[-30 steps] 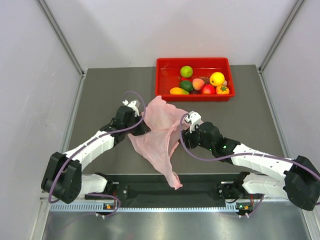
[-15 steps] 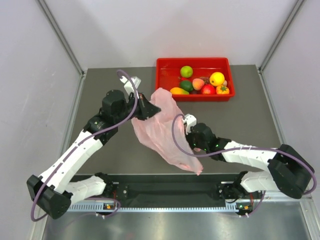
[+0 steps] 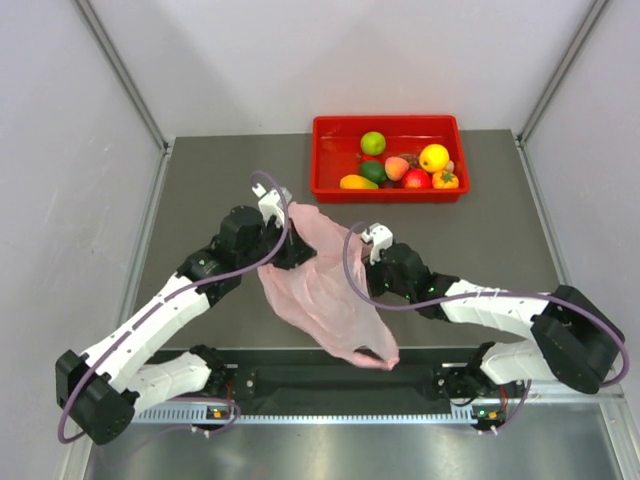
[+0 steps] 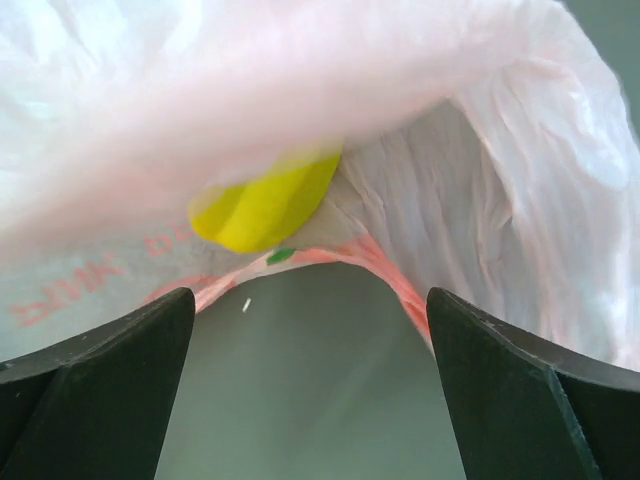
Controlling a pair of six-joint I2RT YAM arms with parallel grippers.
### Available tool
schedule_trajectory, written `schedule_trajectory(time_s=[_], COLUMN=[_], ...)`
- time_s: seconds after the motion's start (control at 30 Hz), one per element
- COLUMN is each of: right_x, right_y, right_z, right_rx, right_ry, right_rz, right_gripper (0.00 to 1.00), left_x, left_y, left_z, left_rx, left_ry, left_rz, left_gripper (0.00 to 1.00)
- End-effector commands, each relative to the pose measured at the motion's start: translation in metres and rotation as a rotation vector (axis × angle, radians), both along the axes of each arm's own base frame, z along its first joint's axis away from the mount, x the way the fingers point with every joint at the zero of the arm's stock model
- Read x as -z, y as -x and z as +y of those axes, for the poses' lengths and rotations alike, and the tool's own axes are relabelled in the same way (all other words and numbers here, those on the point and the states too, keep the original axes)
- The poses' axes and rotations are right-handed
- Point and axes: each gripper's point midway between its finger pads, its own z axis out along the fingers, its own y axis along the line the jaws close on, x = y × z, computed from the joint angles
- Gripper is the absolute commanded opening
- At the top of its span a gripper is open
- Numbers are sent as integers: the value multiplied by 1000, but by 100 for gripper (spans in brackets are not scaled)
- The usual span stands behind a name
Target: Untie the knot of the plastic bag and take out the fruit
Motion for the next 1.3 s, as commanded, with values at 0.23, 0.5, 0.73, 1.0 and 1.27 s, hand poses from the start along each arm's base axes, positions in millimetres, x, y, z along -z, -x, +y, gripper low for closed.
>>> schedule_trajectory(time_s=[0.23, 0.5, 0.73, 1.0, 1.27], right_x=[-35, -45, -40, -18, -2], right_y=[-19, -12, -18, -32, -31], right_z=[42, 58, 59, 55, 54], right_rx=[-52, -75, -56, 26, 68], right_ry=[-126, -103, -27, 72, 62], right_rz=[-87, -133, -146, -97, -65], right_gripper=[100, 100, 100, 100, 88], left_x=[95, 164, 200, 206, 211], left_y=[-17, -24, -38, -45, -43], left_z=[51, 81, 72, 61, 60], left_rx=[-241, -365, -349, -324, -315], left_ry=[-230, -392, -410, -390, -374], left_rz=[45, 123, 174, 176, 183], left_gripper=[0, 0, 0, 0, 0])
